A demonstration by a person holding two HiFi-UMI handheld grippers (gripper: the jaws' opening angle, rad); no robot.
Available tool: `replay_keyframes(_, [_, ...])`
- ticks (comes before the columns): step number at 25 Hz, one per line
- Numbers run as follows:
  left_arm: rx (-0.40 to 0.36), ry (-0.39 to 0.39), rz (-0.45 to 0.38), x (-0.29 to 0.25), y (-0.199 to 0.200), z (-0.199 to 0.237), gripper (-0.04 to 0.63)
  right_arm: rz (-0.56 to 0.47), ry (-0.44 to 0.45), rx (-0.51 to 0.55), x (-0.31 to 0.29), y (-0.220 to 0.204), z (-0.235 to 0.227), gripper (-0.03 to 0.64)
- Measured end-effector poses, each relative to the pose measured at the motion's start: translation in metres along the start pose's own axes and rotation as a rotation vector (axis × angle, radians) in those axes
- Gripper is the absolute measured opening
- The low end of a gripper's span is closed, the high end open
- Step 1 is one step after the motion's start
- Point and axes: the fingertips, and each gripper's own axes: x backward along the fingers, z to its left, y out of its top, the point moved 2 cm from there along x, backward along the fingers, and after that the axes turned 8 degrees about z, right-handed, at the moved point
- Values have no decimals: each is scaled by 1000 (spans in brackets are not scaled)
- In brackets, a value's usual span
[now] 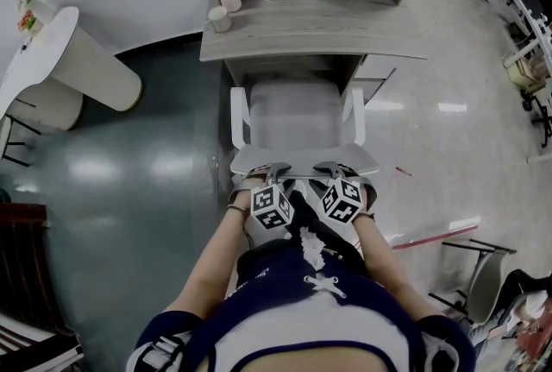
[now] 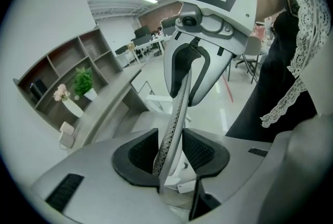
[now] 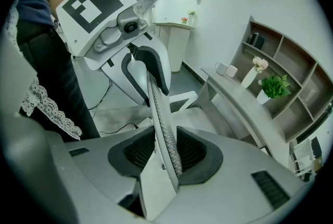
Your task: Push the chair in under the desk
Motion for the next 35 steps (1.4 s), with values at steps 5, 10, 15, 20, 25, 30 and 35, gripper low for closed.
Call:
replay_keyframes(5, [1,2,1,-3,2,7,150,-1,-5,4,-2,1,-8,121])
replay_keyframes(10, [-2,4,2,-5,3,15,149,-1,1,5,-3,4,-16,121])
replay_keyframes(15, [-14,15,0,-7,4,20,146,-3,-3,8,-5,5,-22,121])
replay_keyframes(20, [-15,12,-1,-9,5,26,144,-5,-5,11,-6,5,-28,121])
replay_keyframes(25, [-22,30,-8,-12,6,33,143,-5,-11,14,-9,6,-35,121])
replay_keyframes(30, [-25,31,-7,-15,6,38,144,-8,-15,17,-12,8,-41,121])
replay_keyframes(35, [-30,32,-10,-17,7,43,141,-10,-12,18,-13,8,-46,121])
